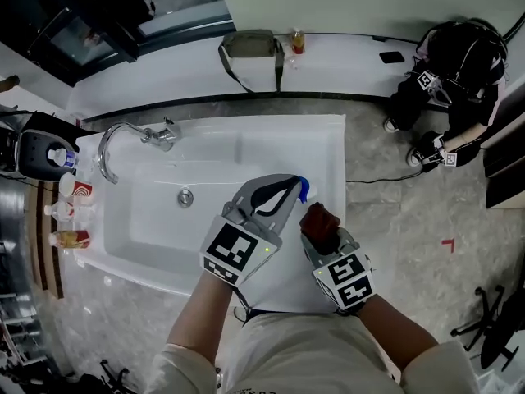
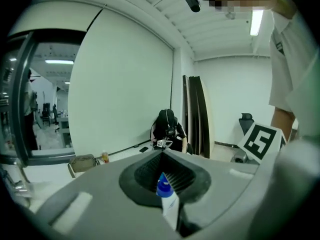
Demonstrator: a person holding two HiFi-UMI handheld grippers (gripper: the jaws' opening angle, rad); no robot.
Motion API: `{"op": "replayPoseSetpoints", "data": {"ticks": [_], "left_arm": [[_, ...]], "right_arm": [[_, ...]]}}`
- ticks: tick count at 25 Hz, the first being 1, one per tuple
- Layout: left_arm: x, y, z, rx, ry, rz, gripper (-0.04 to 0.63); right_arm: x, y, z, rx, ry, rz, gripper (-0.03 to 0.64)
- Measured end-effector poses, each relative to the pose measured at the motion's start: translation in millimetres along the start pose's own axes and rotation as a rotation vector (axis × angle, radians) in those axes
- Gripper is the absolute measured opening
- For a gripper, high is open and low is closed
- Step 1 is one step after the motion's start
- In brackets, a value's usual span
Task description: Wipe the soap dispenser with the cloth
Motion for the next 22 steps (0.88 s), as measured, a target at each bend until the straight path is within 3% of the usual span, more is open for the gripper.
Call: {"op": "replayPoseSetpoints", "data": {"ticks": [6, 10, 15, 22], "left_arm": [[10, -11, -8, -0.082, -0.087, -0.016, 0.000], [11, -11, -8, -0.092, -0.112, 0.001, 0.000], [10, -12, -9, -0.105, -0.126, 0.007, 0.000], [12, -13, -8, -0.083, -0.148, 0.001, 0.000]], "right_arm": [[39, 13, -31, -0.150, 0.165, -0.062, 0.078], [56, 17, -49, -0.243, 0.247, -0.088, 0.078], [65, 23, -26, -0.129, 0.198, -0.095, 0.078], [55, 20, 8, -0.047, 0.134, -0.074, 0.078]]}}
Point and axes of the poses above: the fingertips, and each gripper's own axes: x forward along the fingers, z to its right, y out of its top, the point moved 2 cm from there along -x, backward along the fingers, and after that the axes turned 1 degree about -x, right-handed, at the moved point
